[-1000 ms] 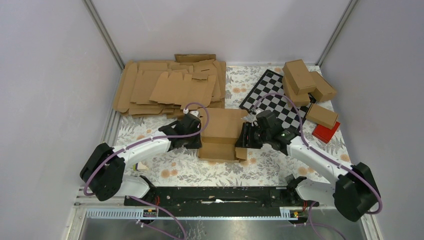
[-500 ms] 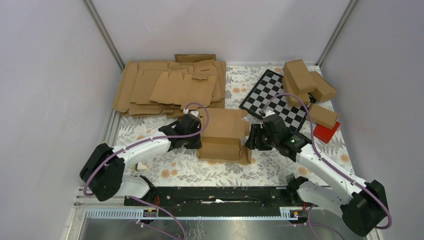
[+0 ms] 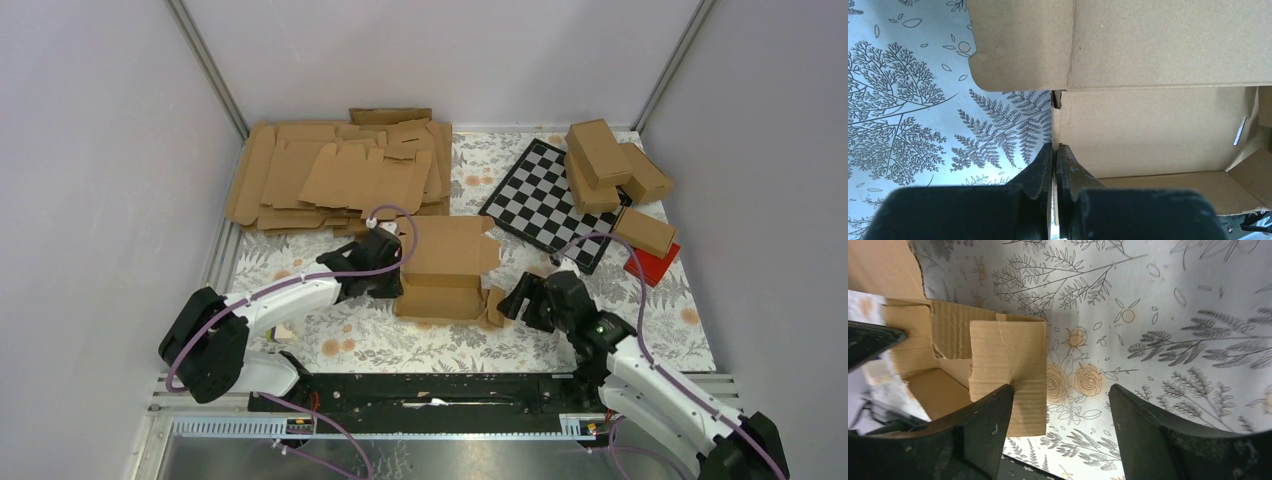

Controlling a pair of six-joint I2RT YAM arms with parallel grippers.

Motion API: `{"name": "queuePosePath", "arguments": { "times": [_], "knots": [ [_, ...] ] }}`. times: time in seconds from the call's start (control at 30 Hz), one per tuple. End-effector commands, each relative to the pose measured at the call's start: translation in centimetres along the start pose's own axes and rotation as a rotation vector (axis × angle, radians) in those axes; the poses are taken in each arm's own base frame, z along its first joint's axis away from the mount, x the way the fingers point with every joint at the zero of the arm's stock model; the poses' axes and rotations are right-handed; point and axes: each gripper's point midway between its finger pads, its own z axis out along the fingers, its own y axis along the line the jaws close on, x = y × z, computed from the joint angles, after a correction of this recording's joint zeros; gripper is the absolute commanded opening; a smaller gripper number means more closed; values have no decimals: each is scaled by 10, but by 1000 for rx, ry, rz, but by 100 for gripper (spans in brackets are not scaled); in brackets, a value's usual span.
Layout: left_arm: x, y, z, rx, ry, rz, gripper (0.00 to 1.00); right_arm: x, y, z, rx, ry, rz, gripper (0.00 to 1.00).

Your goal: Fold the paper box

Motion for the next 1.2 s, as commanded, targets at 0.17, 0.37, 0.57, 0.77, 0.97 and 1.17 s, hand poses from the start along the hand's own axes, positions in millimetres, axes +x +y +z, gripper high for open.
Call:
{"name": "queuePosePath", "arguments": {
  "times": [0.17,0.37,0.57,0.77,0.97,1.17],
  "knots": [
    [-5,-12,-9,72,-44,-24,0,-41,69,-35,-571,-304,300,76],
    [-10,-17,-13,95,-56,-29,0,-33,80,-38,-629,-250,286,71],
    [-12,-18,-16,90,-59,-28,0,-46,85,-43,-555,-271,170,99],
    [-14,-17,-17,85,-71,-39,0,-60,54,-39,-296,-304,126,100],
    [-18,-14,-18,83,-89,-69,0,-59,60,-33,-286,-262,115,100],
    [-32,3,-15,53,-116,-119,0,-56,86,-27,-376,-183,113,100]
  ]
}}
